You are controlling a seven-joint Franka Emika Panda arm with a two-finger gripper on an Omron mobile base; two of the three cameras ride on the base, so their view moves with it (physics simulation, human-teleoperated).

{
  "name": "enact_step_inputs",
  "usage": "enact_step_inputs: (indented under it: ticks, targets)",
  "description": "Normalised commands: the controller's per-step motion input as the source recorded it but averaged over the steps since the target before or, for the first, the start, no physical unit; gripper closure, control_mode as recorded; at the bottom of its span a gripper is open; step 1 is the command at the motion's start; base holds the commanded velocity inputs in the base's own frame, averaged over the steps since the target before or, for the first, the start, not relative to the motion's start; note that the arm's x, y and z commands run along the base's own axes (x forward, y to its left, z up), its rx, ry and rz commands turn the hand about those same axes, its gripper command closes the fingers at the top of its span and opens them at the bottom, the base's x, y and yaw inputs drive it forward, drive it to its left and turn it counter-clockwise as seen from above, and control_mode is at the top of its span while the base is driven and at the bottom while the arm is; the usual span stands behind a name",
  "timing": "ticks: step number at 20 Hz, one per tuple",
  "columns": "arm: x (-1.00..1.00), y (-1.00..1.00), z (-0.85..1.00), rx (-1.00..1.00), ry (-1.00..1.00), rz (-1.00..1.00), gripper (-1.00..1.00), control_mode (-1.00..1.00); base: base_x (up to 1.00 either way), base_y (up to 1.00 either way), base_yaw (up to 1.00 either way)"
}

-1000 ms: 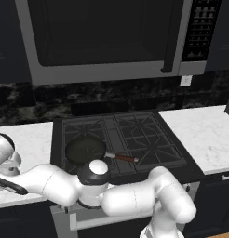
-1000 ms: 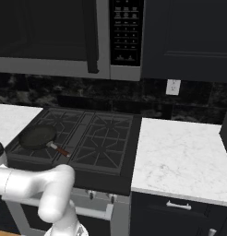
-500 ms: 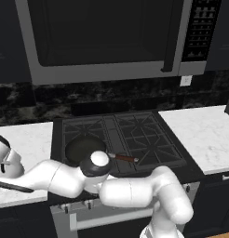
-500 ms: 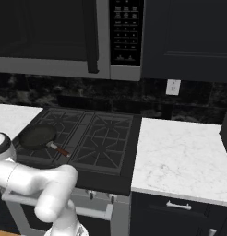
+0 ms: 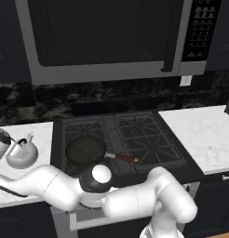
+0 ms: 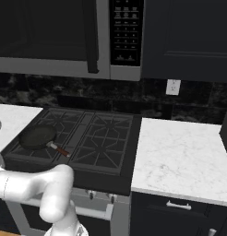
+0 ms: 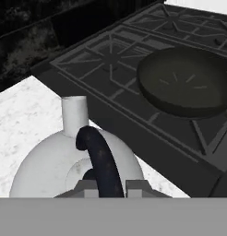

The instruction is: Pick the kettle from the counter and place it on a stove burner. Then turn the burner on.

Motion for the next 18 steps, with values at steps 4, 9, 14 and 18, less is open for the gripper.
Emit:
enact_step_inputs:
  ticks: [4,9,14,18]
  targets:
    - [-0.04,-0.64,0.83,0.17,-0.13,-0.33,1.00,-1.00,0.00,0.00,0.00]
    - [-0.48,-0.66,0.52,0.12,-0.04,-0.17,1.00,-1.00,0.00,0.00,0.00]
    - [-0.69,-0.81,0.08,-0.01,0.02,0.00,1.00,-1.00,0.00,0.00,0.00]
    - [-0.37,-1.00,0.02,-0.08,0.08,0.00,1.00,-1.00,0.00,0.00,0.00]
